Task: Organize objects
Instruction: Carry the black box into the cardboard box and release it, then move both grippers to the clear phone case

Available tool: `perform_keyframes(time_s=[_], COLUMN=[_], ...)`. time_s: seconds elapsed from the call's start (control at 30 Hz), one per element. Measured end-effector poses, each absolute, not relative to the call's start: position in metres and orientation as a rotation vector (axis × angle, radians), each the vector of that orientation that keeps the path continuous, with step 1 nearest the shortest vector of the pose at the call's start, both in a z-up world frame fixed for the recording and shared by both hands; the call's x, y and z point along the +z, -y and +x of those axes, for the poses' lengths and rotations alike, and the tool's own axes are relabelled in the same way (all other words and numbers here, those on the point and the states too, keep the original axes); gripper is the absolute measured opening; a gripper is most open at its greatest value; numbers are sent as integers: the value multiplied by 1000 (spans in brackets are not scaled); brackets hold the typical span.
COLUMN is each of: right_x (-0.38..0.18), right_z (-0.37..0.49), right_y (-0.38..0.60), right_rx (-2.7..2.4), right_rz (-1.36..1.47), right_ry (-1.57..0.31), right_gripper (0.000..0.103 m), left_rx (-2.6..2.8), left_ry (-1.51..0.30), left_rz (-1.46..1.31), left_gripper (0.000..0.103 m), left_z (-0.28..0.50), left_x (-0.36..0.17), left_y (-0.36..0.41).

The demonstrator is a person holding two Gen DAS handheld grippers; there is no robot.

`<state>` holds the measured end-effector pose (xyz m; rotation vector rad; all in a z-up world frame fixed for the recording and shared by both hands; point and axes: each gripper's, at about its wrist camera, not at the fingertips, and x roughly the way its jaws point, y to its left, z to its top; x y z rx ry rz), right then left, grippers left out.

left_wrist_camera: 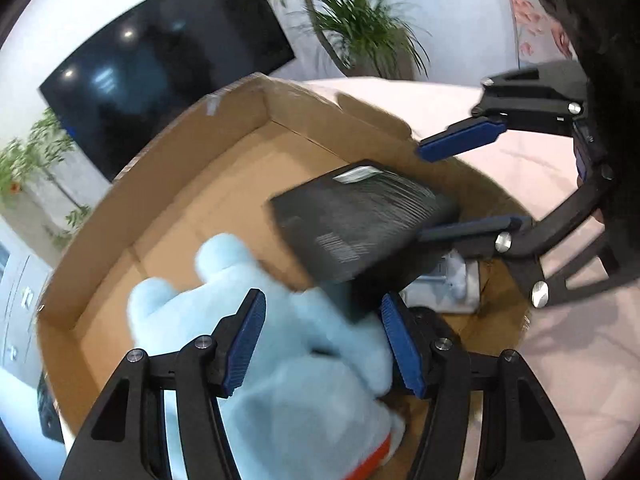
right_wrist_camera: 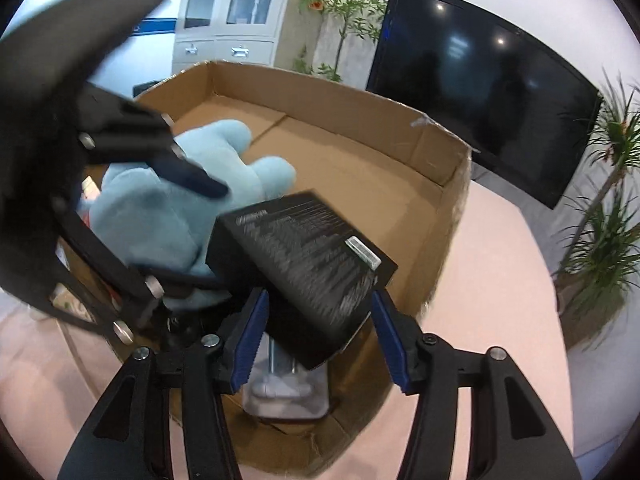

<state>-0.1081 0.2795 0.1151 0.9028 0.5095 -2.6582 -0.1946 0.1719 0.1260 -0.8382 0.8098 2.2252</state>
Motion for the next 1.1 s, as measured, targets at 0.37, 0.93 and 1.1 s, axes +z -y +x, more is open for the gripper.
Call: perform_keyframes(time_s=[0.37, 0.93, 1.1], right_x=[137, 42, 37], right_z=[-9, 9, 17], right_y=[-254, -225, -241], right_rx=[-2546, -2611, -2663], right_rz=[911, 1258, 1298], right_ry=[-102, -46, 48], right_gripper=[73, 1, 19], left_rx=[2471, 2439, 2369], left_ry=[-325, -180, -135], left_rz=[-1085, -1218, -1164], left_gripper=[84, 76, 76], left_z=[-98, -48, -11], left_x=[120, 61, 68], left_y=[6, 7, -7])
